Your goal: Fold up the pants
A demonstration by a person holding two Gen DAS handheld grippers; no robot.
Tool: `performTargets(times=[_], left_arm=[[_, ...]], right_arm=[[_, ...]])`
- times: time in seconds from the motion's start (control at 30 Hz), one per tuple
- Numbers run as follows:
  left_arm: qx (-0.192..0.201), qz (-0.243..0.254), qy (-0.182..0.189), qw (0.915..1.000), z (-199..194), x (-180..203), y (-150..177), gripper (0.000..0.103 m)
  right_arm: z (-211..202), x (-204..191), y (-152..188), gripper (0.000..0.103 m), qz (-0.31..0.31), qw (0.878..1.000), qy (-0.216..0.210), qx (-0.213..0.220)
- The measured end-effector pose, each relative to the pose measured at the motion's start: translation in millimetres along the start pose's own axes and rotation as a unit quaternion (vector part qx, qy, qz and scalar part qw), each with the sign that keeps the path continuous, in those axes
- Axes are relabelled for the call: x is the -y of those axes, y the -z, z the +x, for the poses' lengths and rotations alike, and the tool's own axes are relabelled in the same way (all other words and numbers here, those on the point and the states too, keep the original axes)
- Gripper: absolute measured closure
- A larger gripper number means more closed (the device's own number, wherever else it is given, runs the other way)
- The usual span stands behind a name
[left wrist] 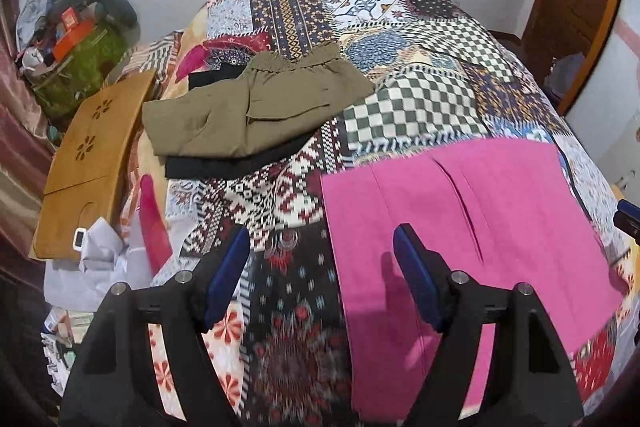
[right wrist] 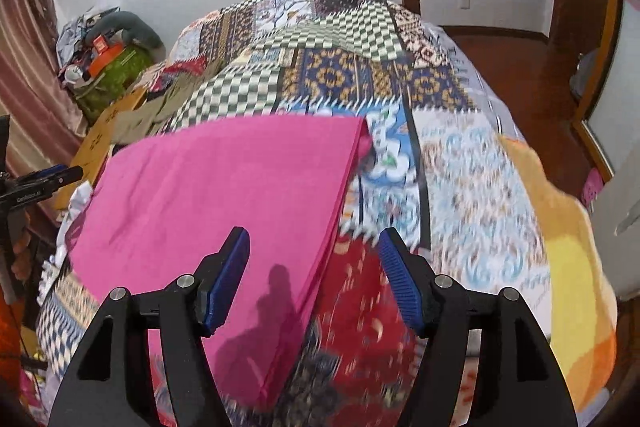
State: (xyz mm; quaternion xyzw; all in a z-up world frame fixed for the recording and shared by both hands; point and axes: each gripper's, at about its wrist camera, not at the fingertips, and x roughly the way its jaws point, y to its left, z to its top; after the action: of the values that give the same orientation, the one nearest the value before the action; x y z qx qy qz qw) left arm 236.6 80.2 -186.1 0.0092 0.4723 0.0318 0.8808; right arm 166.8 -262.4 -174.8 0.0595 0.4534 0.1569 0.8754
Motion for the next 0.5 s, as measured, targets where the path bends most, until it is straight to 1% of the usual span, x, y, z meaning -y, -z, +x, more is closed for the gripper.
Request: performTargets(times=[0.13,0.27,0.43,0.5], left_arm=[[-0.012,-0.001,-0.004,0.9999,24.0,-2.8,-18.9,0.029],[-0.026,0.001,-0.004,0.9997,46.4,-3.0,-30.9,0.029],[-0.049,-0.010,0.019,0.9986,74.2,-4.8,-42.5,0.029],[-0.054,-0.014,0.027,0.9981,82.0,-5.1,-43.8,0.029]], right_arm=[[16.6,7.5,-21.8,0.040,0.001,1.000,0.003,0.004],[36.5,16.6,-40.6,0.040,0.000,1.000,0.004,0.002],[69.8,29.1,-60.4,0.040,0.006,1.000,0.000,-0.006],[87.9,35.0,-66.6,0.040,0.016,1.000,-0.005,-0.020]])
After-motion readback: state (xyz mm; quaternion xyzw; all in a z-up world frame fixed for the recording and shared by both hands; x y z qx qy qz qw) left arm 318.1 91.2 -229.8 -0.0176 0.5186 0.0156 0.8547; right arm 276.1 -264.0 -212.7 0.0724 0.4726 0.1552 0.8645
